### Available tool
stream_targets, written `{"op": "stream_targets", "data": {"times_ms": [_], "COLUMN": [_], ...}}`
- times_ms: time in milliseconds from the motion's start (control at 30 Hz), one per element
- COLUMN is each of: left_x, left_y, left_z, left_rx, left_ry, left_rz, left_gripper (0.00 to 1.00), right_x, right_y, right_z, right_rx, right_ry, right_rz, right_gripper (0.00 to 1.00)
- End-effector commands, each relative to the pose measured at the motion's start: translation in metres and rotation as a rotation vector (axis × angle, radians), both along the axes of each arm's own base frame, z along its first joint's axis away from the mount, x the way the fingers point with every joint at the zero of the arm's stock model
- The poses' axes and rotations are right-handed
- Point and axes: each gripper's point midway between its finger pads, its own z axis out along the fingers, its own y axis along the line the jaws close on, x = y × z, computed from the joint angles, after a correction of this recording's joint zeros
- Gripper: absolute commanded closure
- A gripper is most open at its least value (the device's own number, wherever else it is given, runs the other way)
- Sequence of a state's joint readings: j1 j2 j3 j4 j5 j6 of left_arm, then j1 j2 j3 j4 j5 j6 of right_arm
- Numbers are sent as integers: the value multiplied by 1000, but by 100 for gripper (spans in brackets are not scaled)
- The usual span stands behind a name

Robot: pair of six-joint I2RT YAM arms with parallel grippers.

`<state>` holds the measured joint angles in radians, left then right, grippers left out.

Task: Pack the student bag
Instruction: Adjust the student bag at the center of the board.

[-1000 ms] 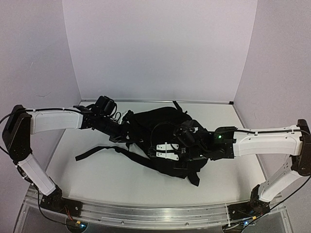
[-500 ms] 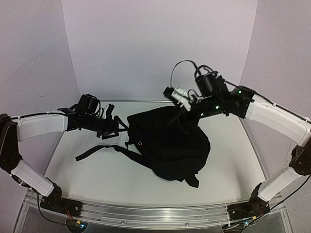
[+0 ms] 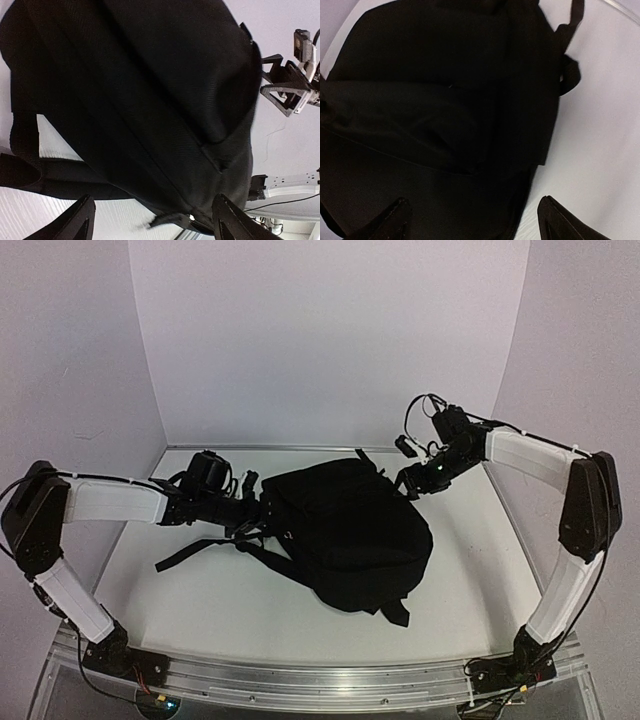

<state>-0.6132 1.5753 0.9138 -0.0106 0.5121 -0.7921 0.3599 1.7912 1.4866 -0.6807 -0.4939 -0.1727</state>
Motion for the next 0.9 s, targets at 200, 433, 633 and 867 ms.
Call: {"op": "stream_targets", "data": {"times_ms": [200,433,633,867], "left_x": [64,104,87,63], "left_y": [-19,0,18,43], "left_z": [7,4,9,36], "left_rx": [-90,-94,-51,22], "left_ry": [-50,-41,-62,-118], "left_rz": [-4,19,51,80], "left_gripper": [64,70,59,23], "right_x": [-87,-102,-54,-12], "right_y": [52,93,56,17], "right_z": [-49,-42,-23,27], "right_rx": [188,159,95,55], "right_ry": [347,322,187,4], "right_rz": [211,303,158,16], "right_gripper": [35,35,28,14]}}
